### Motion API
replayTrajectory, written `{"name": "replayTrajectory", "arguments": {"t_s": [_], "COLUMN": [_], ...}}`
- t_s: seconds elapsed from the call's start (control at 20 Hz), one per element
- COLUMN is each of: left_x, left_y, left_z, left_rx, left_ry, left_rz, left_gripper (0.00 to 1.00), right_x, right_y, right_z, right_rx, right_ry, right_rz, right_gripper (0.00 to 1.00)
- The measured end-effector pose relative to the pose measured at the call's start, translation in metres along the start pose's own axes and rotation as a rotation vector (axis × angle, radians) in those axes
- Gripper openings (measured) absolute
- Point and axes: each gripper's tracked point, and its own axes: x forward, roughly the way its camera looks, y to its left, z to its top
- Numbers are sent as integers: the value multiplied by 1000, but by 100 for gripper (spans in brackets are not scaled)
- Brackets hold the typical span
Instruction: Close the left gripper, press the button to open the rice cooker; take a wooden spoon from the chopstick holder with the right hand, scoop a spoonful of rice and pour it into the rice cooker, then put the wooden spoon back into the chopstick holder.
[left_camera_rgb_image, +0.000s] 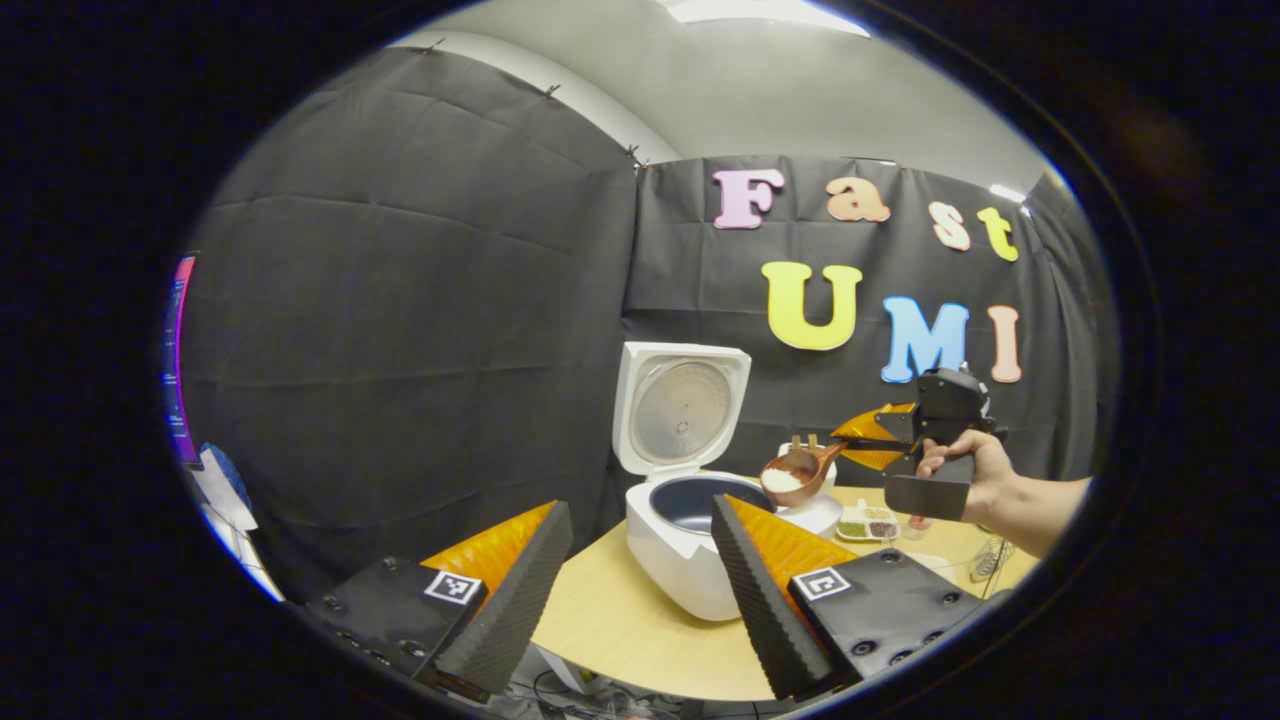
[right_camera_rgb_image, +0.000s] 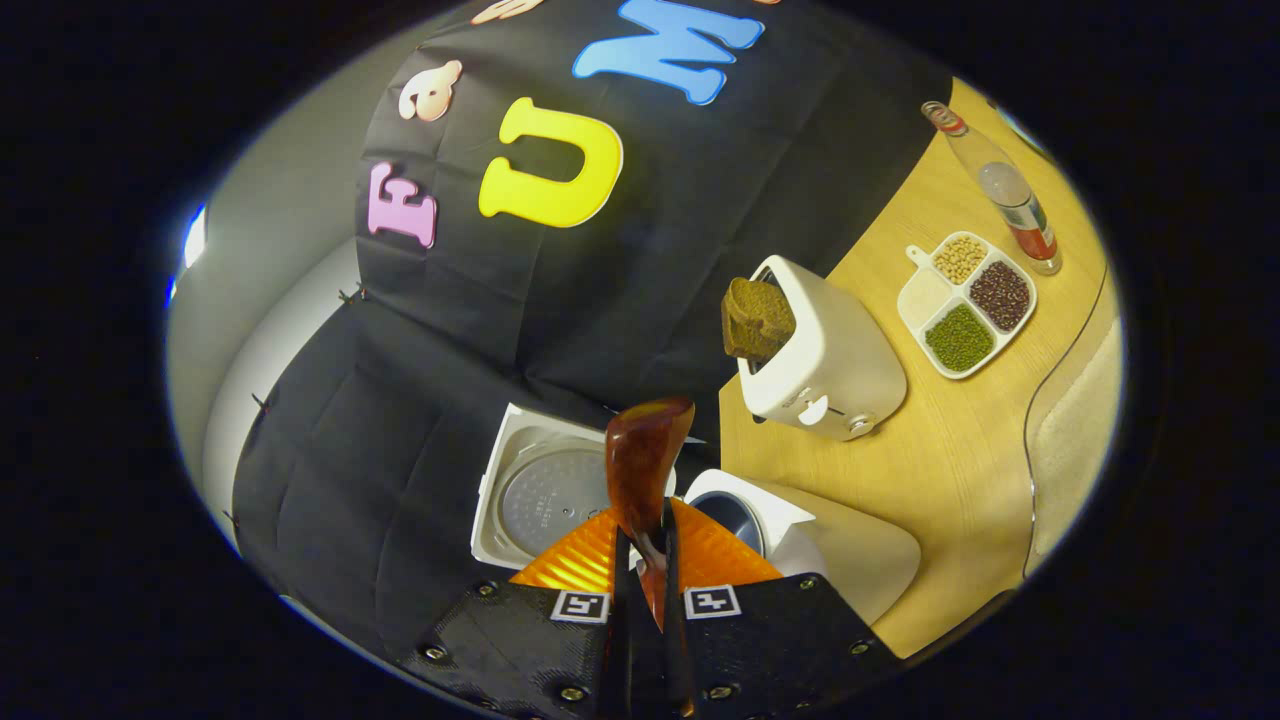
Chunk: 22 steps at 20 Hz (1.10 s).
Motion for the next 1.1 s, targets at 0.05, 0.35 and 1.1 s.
{"name": "replayTrajectory", "arguments": {"t_s": [0.05,0.35,1.1], "left_x": [-3,-20,-32], "left_y": [7,42,56], "left_z": [-1,-11,-17], "left_rx": [-4,-14,-20], "left_ry": [2,18,14], "left_rz": [15,98,147], "left_gripper": [99,99,97], "right_x": [8,51,79], "right_y": [3,5,24], "right_z": [-8,-44,-87], "right_rx": [-29,-285,-1174], "right_ry": [13,69,148], "right_rz": [-2,-69,-142], "right_gripper": [13,13,13]}}
